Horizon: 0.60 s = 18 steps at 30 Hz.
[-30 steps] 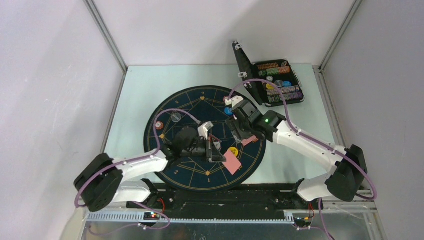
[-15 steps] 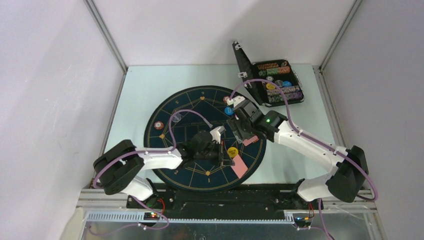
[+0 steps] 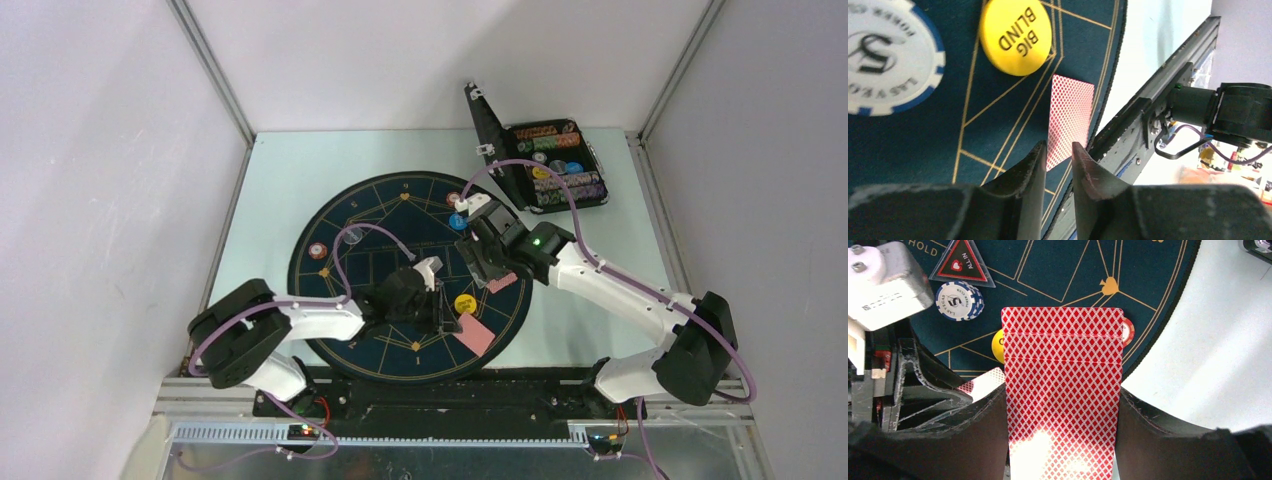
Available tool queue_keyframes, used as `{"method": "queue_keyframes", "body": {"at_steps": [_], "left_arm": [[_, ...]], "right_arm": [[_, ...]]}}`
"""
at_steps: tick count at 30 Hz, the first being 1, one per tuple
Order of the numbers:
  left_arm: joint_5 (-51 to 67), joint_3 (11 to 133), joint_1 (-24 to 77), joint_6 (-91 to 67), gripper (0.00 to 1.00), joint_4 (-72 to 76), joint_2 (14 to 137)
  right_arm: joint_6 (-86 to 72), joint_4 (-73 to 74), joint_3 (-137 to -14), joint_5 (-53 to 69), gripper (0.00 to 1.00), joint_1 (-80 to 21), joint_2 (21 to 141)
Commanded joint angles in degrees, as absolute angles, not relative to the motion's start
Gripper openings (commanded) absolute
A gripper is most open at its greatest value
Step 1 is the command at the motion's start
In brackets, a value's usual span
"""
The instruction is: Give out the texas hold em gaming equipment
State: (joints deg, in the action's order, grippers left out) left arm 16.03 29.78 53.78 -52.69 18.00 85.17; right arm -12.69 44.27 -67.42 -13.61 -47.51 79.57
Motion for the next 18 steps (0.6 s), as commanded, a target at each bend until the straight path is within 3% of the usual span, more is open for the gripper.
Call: {"method": "queue_keyframes", "body": {"at_steps": [1,2,6,10,13,18], "left_arm": [[11.59,29.33,54.18,-51.94,0.36,12.5,79.46],[11.11,29.22,54.2,-51.59,0.4,11.61,78.58],[8.06,29.64,54.23,-50.07,0.71,5.12,71.32],[4.3,30.87,54.23,-48.18,0.93,-2.74,62.44],[1.03,32.06,53.34,-47.3,0.99,-8.27,56.92],[9.91,27.84,42.86,-49.43,1.0,-4.37,48.93]], "right_arm": [[-13.18,43.03,-67.94,-14.83,0.0,-47.26,77.31],[-13.01,42.84,-67.76,-14.67,0.0,-47.21,77.25],[-12.28,42.84,-67.56,-13.33,0.0,-47.49,77.13],[-10.83,41.92,-66.7,-12.56,0.0,-48.86,76.32],[-8.93,41.15,-66.35,-8.93,0.0,-50.24,75.56],[-6.14,40.95,-66.32,-5.02,0.0,-53.03,75.85]]}}
